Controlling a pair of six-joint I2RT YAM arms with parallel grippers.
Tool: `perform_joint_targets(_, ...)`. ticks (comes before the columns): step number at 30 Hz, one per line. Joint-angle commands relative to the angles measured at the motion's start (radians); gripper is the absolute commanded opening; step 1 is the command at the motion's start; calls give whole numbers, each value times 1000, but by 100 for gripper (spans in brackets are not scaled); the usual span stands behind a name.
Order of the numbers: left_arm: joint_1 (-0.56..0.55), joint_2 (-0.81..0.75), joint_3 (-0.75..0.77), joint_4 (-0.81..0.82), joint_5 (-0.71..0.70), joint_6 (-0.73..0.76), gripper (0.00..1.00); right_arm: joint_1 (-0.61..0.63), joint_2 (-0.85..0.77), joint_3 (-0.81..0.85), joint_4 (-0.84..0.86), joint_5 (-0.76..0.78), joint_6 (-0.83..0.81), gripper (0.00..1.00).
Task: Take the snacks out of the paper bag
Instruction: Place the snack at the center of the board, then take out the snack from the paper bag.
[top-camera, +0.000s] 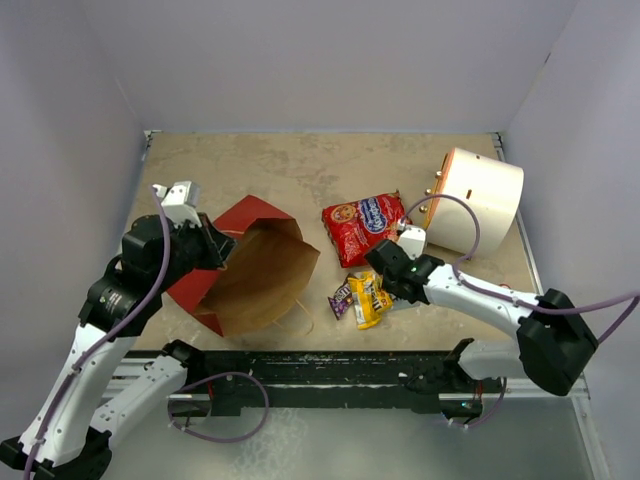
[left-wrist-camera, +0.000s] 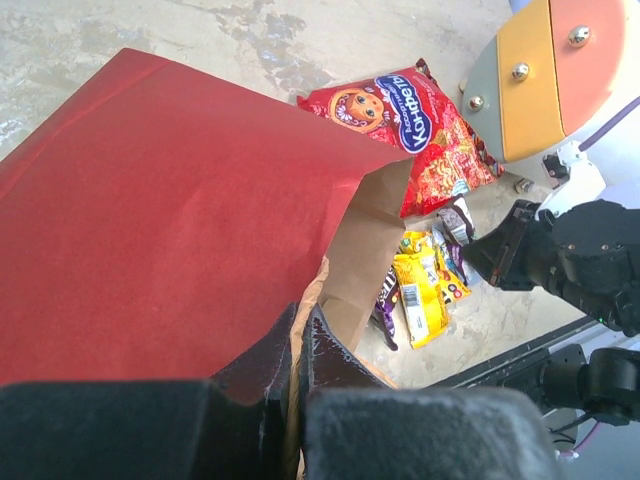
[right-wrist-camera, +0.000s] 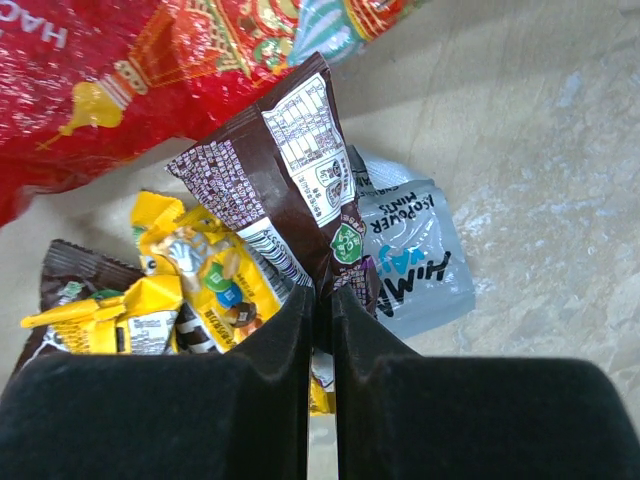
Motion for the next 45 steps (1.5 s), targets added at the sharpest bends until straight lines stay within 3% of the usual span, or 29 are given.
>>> perform_joint_targets(1,0,-7,38,-4,32,-1,0,-7,-30,-3,86,-31,-29,11)
perform_joint_targets(6,0,-48,26,-76,91,-11,0,-7,-131,-23,52,-60,-67,18)
perform_joint_targets(10,0,-125,-13,-141,89,-50,0,-7,-223,-6,24,-16,-157,45)
perform_joint_targets(15,0,-164,-44,-141,59,-75,1,-6,-280,15,171,-128,-333,75)
perform_joint_targets(18,0,-139,-33,-133,52,-69,0,-4,-291,29,374,-315,-625,87)
perform_joint_targets(22,0,-117,-22,-108,49,-48,0,58,-326,1,609,-660,-974,89)
perform_joint_targets(26,-1,-99,-8,-91,51,-27,0,183,-306,10,705,-852,-1269,91)
perform_joint_targets(29,0,-80,7,-94,53,-10,0,228,-234,50,756,-986,-1391,91)
perform_joint_targets(34,0,-83,28,-95,44,-8,0,288,-33,112,994,-1009,-1407,87)
perform_joint_targets(38,0,-84,40,-108,34,-33,0,361,163,168,1225,-924,-1403,80)
perform_joint_targets(45,0,-85,52,-113,24,-96,0,437,451,353,1328,-857,-1465,58)
